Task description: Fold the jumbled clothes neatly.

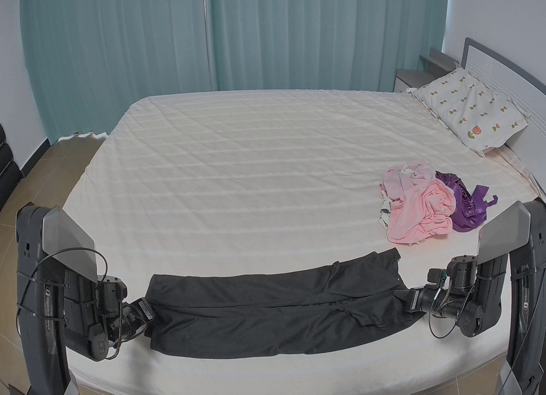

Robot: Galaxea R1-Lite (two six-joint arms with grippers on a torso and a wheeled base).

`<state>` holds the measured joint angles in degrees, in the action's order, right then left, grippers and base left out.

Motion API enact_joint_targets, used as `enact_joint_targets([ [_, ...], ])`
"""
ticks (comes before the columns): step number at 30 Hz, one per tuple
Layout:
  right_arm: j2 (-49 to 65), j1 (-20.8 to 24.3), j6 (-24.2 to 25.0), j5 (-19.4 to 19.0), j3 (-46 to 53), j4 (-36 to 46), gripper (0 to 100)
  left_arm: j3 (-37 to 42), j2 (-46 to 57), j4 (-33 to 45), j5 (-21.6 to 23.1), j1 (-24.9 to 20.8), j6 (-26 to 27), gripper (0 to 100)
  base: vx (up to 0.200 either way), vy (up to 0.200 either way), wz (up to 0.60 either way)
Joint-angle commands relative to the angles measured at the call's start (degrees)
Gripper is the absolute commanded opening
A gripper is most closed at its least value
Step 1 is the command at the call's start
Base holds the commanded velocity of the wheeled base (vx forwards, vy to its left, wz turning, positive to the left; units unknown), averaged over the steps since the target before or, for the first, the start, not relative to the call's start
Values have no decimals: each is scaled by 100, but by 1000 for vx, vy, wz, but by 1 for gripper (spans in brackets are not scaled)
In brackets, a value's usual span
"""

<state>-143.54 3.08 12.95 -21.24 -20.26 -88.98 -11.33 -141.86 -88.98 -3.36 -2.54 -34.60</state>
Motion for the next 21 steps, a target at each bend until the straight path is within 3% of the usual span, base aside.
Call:
enact_joint_targets([
  [1, -104, 43, -3, -3, 13, -58, 100, -1, -35, -102, 11, -28, -3, 100, 0, 0, 0],
  [6, 19, -18, 68, -3, 13, -67, 100, 113, 212, -102, 11, 34, -21, 100, 0, 0, 0],
  [14, 582, -317, 613, -39, 66, -58, 100, 148, 1038, -102, 416, 737, -74, 100, 0, 0, 0],
  [17, 582, -326, 639, -21, 22, -67, 100, 69, 1310, -102, 670, 807, -100, 100, 0, 0, 0],
  [21, 582, -308, 832, -12, -66, -67, 100, -256, 1416, 12, 688, 693, -109, 100, 0, 0, 0],
])
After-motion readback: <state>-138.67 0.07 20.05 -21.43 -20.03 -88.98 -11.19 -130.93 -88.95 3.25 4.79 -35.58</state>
